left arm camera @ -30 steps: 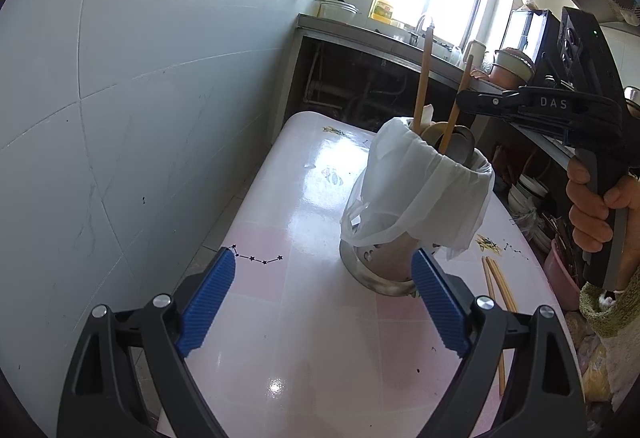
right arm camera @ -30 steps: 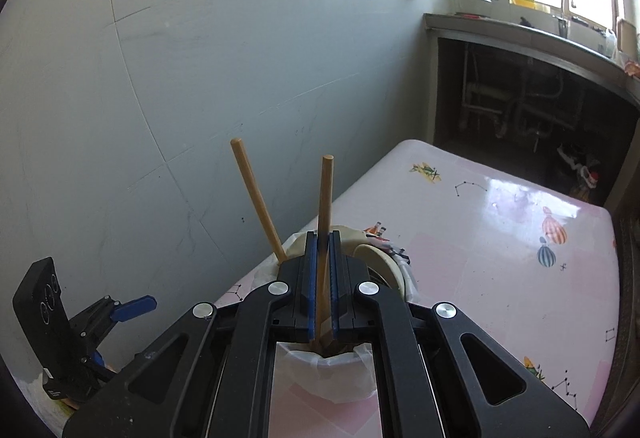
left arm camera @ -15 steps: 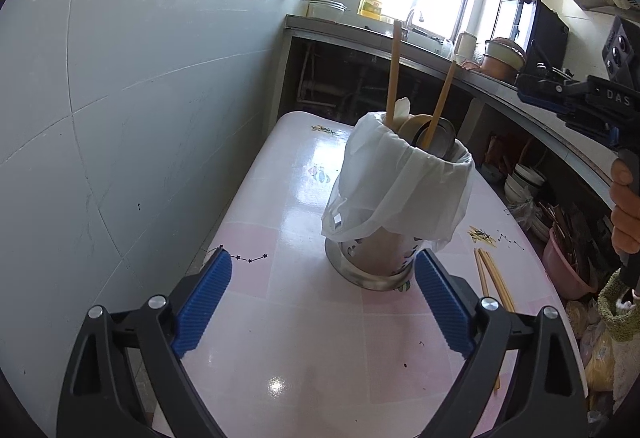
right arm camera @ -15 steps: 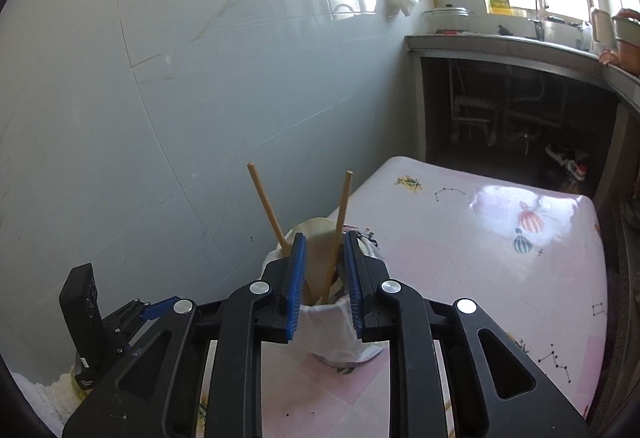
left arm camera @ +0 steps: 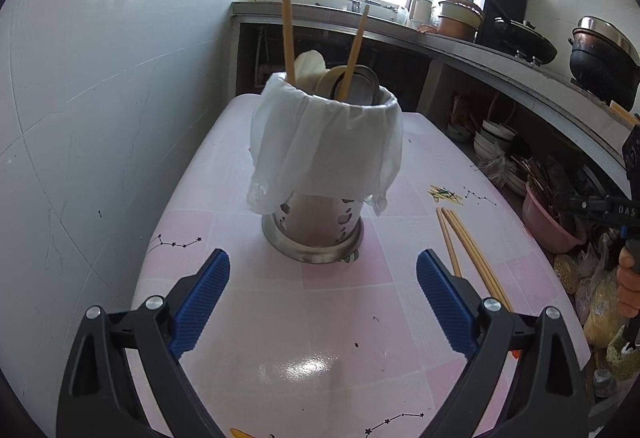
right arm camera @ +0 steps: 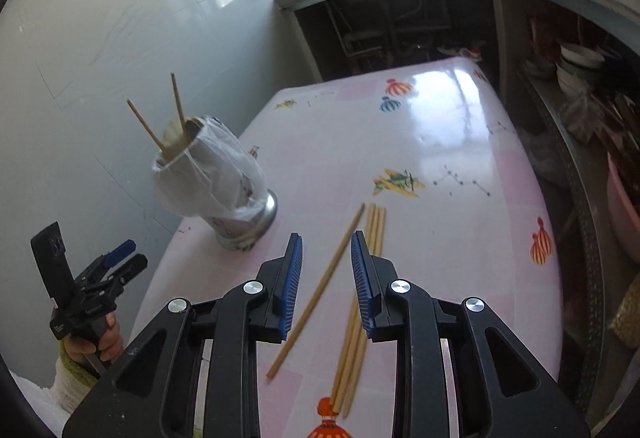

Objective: Organize utensils
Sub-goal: 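Move right tool back toward the remaining chopsticks, then close left tool on a chopstick while right tool lowers onto another chopstick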

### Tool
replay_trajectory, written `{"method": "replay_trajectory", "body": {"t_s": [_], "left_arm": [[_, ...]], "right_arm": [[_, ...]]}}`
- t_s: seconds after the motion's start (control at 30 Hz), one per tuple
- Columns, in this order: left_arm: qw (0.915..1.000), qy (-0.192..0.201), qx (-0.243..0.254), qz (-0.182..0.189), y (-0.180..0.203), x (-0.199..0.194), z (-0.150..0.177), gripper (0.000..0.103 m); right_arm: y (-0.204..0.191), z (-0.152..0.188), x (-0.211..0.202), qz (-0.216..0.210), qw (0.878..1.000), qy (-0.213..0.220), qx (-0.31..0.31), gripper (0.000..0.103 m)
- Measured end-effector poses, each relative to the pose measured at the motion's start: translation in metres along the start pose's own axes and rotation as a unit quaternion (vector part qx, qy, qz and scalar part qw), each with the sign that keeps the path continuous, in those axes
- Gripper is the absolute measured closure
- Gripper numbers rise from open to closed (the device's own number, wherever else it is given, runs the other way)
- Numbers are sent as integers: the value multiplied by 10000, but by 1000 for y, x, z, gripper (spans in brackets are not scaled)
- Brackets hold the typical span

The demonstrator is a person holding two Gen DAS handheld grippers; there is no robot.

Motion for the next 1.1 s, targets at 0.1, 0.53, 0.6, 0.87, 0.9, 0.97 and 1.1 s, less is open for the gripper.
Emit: {"method": "replay_trajectory", "body": {"t_s": [0.1, 0.53, 0.6, 0.87, 0.9, 0.97, 1.1], "left_arm": [[9997, -159, 125, 133, 15, 11, 2, 11], [9955, -632, 549, 443, 65, 42, 13, 11], [9945, -676, 628, 486, 71, 47, 14, 11], [9911, -723, 910, 644, 100, 66, 6, 11], [9906, -720, 952, 672, 105, 67, 6, 12], [9885, -725, 1111, 728, 115, 71, 4, 20], [9829, -827, 1359, 929, 135, 82, 4, 38]], "right_arm": [[16, 29, 19, 244, 9992, -297, 114, 77], [39, 49, 70, 605, 9964, -573, -143, 95], [38, 49, 73, 632, 9960, -591, -229, 97], [39, 50, 77, 704, 9956, -466, -399, 99], [41, 50, 76, 702, 9959, -452, -351, 99], [47, 49, 74, 708, 9964, -413, -235, 99], [59, 47, 67, 713, 9969, -334, 8, 99]]}}
Point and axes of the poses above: each gripper's, at about its wrist camera, not at the fingertips, and x roughly the way its jaws point, y to its right, z to its underside, the point moved 7 cm from there along x, roughly the way its jaws point, and after that the axes turned 14 degrees about x, right-handed, at the moved point
